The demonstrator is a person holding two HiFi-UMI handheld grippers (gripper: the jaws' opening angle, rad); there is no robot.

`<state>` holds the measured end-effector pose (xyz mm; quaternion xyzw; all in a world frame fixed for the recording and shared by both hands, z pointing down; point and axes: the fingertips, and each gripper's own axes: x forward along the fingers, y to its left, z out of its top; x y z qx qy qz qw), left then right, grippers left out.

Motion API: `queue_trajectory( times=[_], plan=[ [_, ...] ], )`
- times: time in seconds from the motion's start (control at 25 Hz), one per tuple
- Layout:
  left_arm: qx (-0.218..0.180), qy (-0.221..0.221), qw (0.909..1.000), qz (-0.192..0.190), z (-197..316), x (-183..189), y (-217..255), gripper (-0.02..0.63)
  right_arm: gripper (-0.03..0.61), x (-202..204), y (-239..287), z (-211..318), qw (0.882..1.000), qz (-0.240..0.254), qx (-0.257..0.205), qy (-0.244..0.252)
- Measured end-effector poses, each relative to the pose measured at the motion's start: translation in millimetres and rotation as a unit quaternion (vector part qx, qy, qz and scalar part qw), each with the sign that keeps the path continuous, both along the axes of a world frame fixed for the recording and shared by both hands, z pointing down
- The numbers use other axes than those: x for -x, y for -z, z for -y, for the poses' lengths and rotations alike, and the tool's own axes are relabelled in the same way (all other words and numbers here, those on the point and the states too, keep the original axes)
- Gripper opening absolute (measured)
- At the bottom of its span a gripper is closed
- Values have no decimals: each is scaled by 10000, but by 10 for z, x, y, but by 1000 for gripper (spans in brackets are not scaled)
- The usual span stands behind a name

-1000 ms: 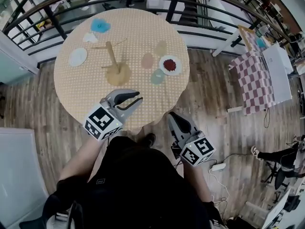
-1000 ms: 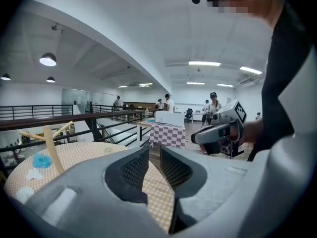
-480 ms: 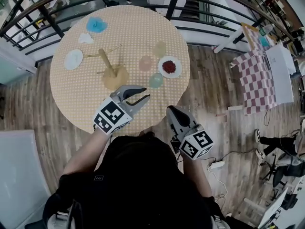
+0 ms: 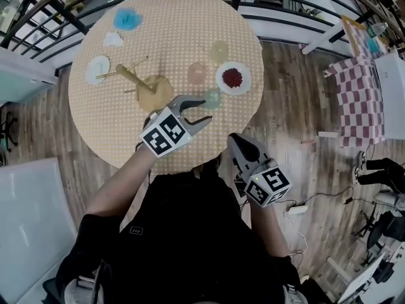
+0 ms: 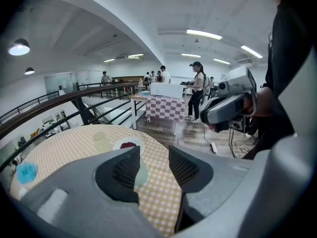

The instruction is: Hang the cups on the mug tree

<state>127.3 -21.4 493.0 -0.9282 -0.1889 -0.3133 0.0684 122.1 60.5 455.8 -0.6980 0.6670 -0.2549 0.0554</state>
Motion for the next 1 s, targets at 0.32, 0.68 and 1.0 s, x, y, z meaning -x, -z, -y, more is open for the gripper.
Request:
queue_trajectory(
  times=[0.32,0.68,1.0],
  plan=[
    [-317,-168,9967,734,67,-413,-524,184,23,-226,-390,14,9989,432,109,157],
    [-858,-703,9813,1571,120,-714,-1011,224,23,-339,-633,47,9959,876,131,181],
    [-1251,-892,9700,1885,180,-872,-1251,238,23,-476,-767,-34,9944,1056,97,37]
  ],
)
